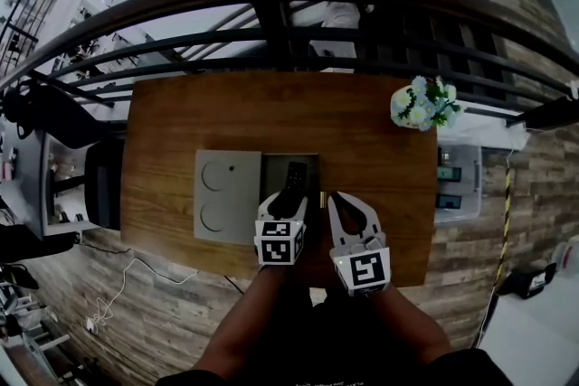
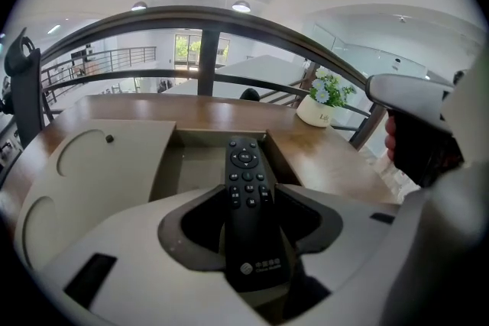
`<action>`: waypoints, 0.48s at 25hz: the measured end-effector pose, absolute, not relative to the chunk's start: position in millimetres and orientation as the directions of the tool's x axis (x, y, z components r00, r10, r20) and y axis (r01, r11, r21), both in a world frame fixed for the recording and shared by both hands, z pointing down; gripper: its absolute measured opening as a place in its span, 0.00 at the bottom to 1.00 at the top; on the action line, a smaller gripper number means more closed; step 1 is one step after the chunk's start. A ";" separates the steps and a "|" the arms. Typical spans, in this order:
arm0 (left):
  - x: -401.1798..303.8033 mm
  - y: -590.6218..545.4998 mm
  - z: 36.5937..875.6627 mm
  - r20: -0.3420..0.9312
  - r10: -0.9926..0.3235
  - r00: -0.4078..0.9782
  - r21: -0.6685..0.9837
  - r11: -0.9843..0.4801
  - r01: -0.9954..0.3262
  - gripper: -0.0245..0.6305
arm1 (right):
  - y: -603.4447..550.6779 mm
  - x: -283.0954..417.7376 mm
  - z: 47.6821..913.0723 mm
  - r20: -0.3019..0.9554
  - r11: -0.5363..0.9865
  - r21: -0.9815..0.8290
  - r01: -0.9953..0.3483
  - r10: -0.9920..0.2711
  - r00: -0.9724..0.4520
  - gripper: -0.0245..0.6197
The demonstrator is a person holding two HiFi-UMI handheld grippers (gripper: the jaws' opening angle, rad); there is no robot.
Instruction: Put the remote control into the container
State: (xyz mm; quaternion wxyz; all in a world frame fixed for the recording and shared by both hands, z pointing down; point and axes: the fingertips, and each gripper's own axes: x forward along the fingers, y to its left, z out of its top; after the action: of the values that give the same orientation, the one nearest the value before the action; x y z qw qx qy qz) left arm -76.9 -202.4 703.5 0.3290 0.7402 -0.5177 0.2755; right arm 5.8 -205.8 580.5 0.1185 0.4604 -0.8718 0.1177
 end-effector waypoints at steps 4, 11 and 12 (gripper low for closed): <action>-76.7 -201.8 710.1 0.753 -0.575 0.318 0.227 -0.226 -0.947 0.35 | -208.9 5.9 577.9 0.323 0.545 -0.106 -0.832 -0.772 -0.547 0.08; -82.7 -203.2 718.9 0.776 -0.563 0.285 0.204 -0.203 -0.958 0.35 | -209.0 9.4 584.4 0.320 0.537 -0.114 -0.836 -0.776 -0.543 0.08; -83.6 -203.0 719.4 0.778 -0.562 0.281 0.201 -0.200 -0.959 0.35 | -209.0 9.5 584.3 0.318 0.538 -0.114 -0.835 -0.777 -0.543 0.08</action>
State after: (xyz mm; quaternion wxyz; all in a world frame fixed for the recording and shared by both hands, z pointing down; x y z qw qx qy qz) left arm -83.6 -203.0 719.4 0.3482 0.7204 -0.5279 0.2847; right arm 9.5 -209.0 584.3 0.1152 0.4638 -0.8692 0.1270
